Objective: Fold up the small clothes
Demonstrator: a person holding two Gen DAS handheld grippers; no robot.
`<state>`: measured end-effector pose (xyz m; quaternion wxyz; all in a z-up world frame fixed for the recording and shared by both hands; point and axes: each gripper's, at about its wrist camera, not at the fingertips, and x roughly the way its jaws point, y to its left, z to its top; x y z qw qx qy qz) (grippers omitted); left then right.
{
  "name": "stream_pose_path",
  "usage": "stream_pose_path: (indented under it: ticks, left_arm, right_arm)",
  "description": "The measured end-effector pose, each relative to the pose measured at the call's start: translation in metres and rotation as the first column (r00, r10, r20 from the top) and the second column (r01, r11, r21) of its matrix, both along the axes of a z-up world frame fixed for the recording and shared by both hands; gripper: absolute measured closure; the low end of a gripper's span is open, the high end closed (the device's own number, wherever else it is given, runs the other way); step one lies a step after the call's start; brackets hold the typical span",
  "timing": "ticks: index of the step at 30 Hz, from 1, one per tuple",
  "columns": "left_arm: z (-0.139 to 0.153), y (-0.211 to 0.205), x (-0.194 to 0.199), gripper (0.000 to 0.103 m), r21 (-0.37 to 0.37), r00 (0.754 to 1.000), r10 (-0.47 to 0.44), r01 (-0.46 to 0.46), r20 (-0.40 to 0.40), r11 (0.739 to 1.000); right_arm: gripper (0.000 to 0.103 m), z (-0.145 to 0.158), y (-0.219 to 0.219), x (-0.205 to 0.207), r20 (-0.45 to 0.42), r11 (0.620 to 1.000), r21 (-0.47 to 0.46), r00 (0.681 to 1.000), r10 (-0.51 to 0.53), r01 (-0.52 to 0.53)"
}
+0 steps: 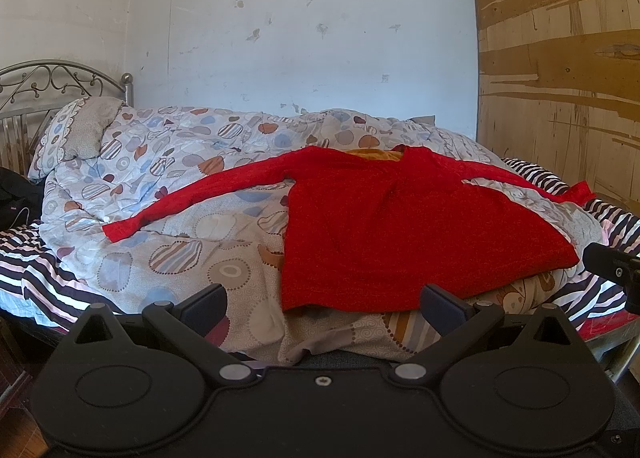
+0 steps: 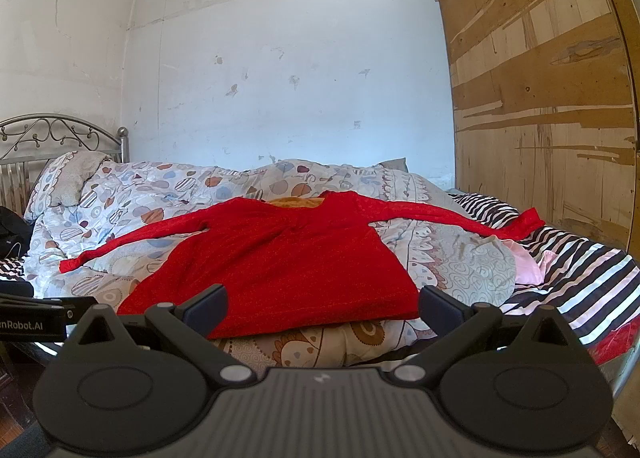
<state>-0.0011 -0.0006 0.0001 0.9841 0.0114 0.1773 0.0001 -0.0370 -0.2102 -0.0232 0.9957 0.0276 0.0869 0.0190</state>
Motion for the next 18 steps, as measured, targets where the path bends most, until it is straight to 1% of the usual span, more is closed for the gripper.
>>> stream_pose_path:
  ticks: [12, 14, 18]
  left_arm:
    - [0.0, 0.0, 0.001, 0.001, 0.001, 1.0, 0.001, -0.001, -0.002, 1.0]
    - [0.0, 0.0, 0.001, 0.001, 0.001, 1.0, -0.001, 0.001, -0.004, 1.0]
    - [-0.004, -0.002, 0.003, 0.001, 0.003, 1.0, -0.009, 0.01, -0.021, 1.0]
  right_arm:
    - [0.0, 0.0, -0.005, 0.0, -0.006, 1.0, -0.002, 1.0, -0.002, 0.002]
    - [0.0, 0.001, -0.004, 0.002, -0.023, 1.0, -0.006, 1.0, 0.003, -0.004]
    - [0.0, 0.008, -0.003, 0.015, -0.102, 0.999, 0.002, 0.994, 0.034, -0.034]
